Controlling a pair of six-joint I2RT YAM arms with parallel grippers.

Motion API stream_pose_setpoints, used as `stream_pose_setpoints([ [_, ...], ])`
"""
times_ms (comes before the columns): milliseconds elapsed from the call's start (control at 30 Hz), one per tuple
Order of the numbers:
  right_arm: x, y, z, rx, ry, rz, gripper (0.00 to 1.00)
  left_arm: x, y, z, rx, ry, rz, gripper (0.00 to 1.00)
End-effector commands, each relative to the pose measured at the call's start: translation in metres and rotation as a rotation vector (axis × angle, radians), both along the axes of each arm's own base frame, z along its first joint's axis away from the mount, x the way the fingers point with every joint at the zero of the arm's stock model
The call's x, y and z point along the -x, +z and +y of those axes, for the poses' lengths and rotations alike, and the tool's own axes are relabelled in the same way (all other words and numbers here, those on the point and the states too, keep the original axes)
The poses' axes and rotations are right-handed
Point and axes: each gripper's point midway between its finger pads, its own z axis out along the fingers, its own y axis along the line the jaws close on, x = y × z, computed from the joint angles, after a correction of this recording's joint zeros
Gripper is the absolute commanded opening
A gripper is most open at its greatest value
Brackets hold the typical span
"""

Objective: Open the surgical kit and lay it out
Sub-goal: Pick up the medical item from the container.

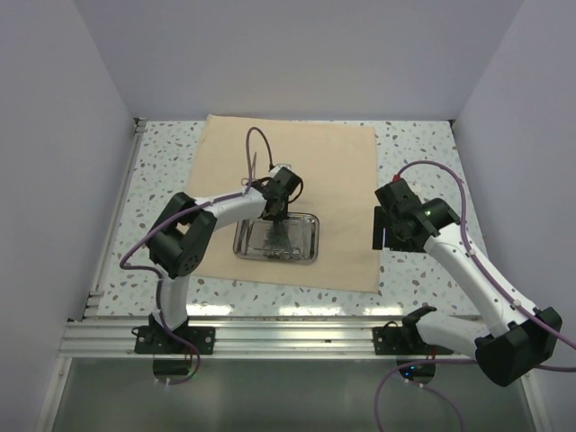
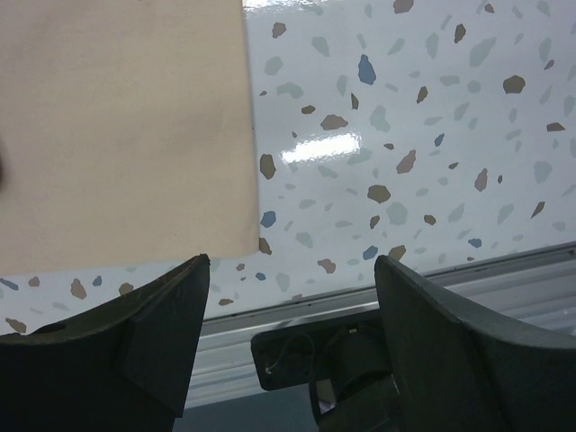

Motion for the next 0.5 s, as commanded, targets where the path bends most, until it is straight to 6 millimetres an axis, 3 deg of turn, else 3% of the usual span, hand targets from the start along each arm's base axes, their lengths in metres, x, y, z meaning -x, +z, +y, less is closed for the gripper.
stream_pose_setpoints([
  [0, 0.001, 0.011, -0.004, -0.007, -0.02, -0.032, 0.78, 0.025, -0.056, 0.017, -0.064, 0.023, 0.126, 0.0],
  [67, 0.0, 0.011, -0.003, -0.009, -0.021, -0.036, 0.78, 0.025, -0.047, 0.017, -0.064, 0.012, 0.124, 0.0],
  [267, 0.0, 0.013, -0.004, -0.008, -0.025, -0.046, 0.78, 0.004, 0.011, 0.006, -0.057, -0.016, 0.064, 0.0],
  [467, -0.002, 0.012, -0.004, -0.002, -0.024, -0.039, 0.78, -0.041, 0.085, -0.008, -0.01, -0.039, -0.081, 0.0],
])
